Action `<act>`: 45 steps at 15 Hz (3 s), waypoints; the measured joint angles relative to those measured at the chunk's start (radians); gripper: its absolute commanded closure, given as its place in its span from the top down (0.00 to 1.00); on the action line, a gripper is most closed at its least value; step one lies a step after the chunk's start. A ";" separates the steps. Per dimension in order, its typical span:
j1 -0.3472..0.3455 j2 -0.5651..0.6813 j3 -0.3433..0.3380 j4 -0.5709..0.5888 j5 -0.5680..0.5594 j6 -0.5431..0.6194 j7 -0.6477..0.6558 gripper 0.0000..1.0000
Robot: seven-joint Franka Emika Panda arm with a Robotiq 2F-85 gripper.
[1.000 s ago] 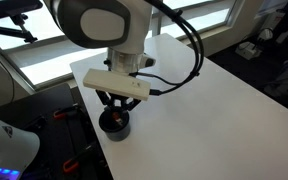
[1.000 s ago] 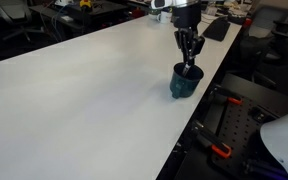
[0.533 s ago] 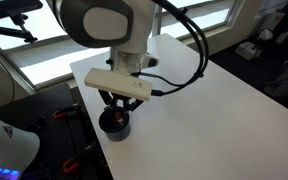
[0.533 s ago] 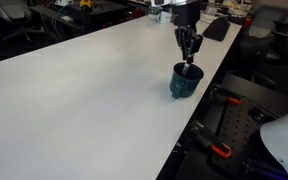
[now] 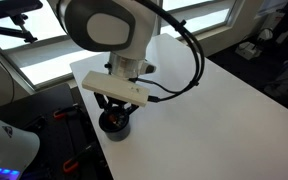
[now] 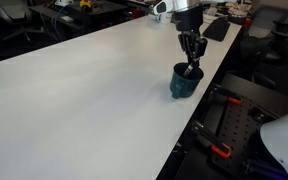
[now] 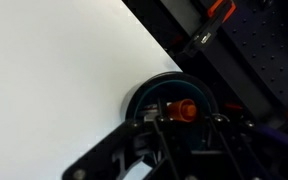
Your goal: Move the marker to the table on the right side of the mug
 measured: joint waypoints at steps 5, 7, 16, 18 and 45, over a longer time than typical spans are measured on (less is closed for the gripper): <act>0.001 0.000 0.002 0.001 -0.002 -0.015 0.001 0.22; 0.001 0.000 0.004 0.001 -0.004 -0.015 0.001 0.25; 0.002 0.000 0.006 0.001 -0.013 -0.015 0.001 0.43; 0.004 0.001 0.007 0.000 -0.036 -0.018 -0.001 0.58; 0.013 0.068 0.034 0.000 -0.017 -0.042 -0.020 0.09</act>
